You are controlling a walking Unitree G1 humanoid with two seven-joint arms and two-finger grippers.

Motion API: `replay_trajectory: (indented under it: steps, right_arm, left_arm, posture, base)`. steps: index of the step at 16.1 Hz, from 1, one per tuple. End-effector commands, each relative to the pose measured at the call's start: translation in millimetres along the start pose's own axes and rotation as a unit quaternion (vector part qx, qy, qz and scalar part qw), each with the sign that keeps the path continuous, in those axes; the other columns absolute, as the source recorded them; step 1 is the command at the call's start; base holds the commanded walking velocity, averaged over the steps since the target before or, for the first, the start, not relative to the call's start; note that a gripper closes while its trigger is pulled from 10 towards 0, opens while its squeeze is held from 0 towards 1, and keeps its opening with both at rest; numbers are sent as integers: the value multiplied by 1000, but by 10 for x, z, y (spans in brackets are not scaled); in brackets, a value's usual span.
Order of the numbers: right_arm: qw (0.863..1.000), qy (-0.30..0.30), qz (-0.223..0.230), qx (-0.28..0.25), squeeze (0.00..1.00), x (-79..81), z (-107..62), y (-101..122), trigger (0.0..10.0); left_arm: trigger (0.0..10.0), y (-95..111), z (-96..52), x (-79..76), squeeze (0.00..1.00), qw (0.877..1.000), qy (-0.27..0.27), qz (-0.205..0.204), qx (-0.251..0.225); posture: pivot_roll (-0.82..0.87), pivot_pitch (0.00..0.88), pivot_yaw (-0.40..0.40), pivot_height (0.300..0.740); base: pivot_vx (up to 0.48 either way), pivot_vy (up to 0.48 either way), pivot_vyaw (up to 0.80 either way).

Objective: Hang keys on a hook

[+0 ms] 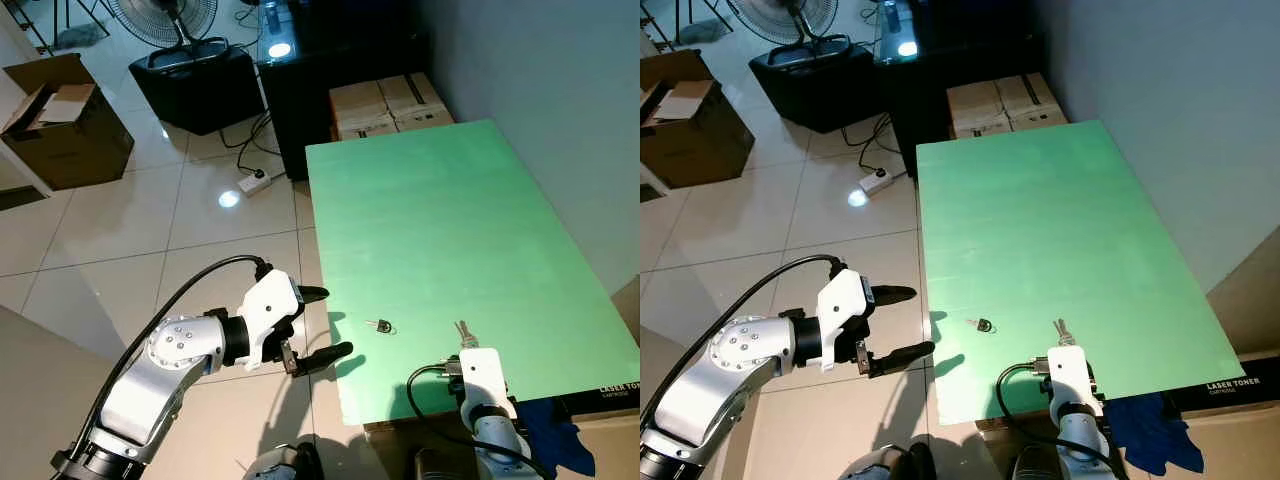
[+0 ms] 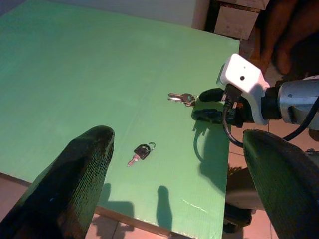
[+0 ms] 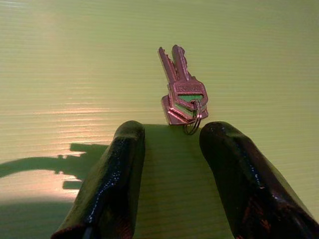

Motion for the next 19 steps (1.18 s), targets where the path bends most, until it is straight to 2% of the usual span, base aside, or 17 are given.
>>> replay_trajectory:
  steps: [1, 5, 11, 13, 14, 15, 16, 17, 18, 19]
  right_arm:
    - [1000, -3, 3, 7, 0, 2, -3, -21, 10000]
    - [1000, -8, 1, -7, 0, -68, 20, 58, 10000]
    - [1000, 13, -13, -14, 0, -59, 72, 130, 10000]
    - [1000, 20, -17, -13, 0, -56, 84, 135, 8078]
    - [1000, 22, -17, -13, 0, -58, 90, 135, 4863]
    - [999, 26, -17, -11, 0, -63, 98, 135, 4118]
    - [999, 27, -18, -10, 0, -70, 102, 133, 3843]
    - [999, 31, -18, -7, 0, -78, 109, 120, 2706]
    - [999, 32, -18, -5, 0, -76, 108, 109, 2471]
    - [999, 34, -18, -2, 0, -61, 100, 90, 3451]
  left_arm:
    - [10000, 1, -35, 7, 0, 1000, -1, 4, 6]
    - [10000, 4, -33, 5, 0, 1000, -1, 5, 6]
    - [10000, 14, -14, 12, 0, 1000, -1, 7, 5]
    - [10000, 14, -15, 13, 0, 1000, -1, 8, 5]
    - [10000, 13, -15, 13, 0, 1000, -1, 8, 5]
    - [10000, 11, -17, 12, 0, 1000, -2, 8, 5]
    - [10000, 11, -17, 11, 0, 1000, -2, 8, 5]
    - [10000, 10, -19, 9, 0, 1000, -3, 8, 5]
    - [10000, 8, -21, 8, 0, 1000, -3, 9, 5]
    - [10000, 6, -24, 8, 0, 1000, -3, 9, 6]
  posture:
    - [-19, 131, 173, 740]
    - [-23, 127, 174, 740]
    - [-25, 115, 173, 740]
    - [-26, 112, 175, 740]
    - [-27, 109, 175, 740]
    - [-27, 108, 176, 740]
    - [-27, 108, 176, 740]
    - [-27, 106, 177, 740]
    - [-28, 104, 177, 740]
    - [-27, 104, 177, 740]
  base:
    - [0, 0, 0]
    - [0, 0, 0]
    - [0, 0, 0]
    - [0, 0, 0]
    - [0, 0, 0]
    - [0, 0, 0]
    - [0, 0, 0]
    - [0, 0, 0]
    - [0, 0, 0]
    - [0, 0, 0]
Point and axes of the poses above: a point about 5 cm out from each wrist's last joint towards the gripper, its own z axis pointing out of the wrist towards the gripper, its own y axis along the axis of the wrist's last joint, x = y × z, the point moved 6 cm from there along z, pointing out of the wrist towards the gripper, and after that the axes turned 13 degrees about z, right-handed, at the moved point
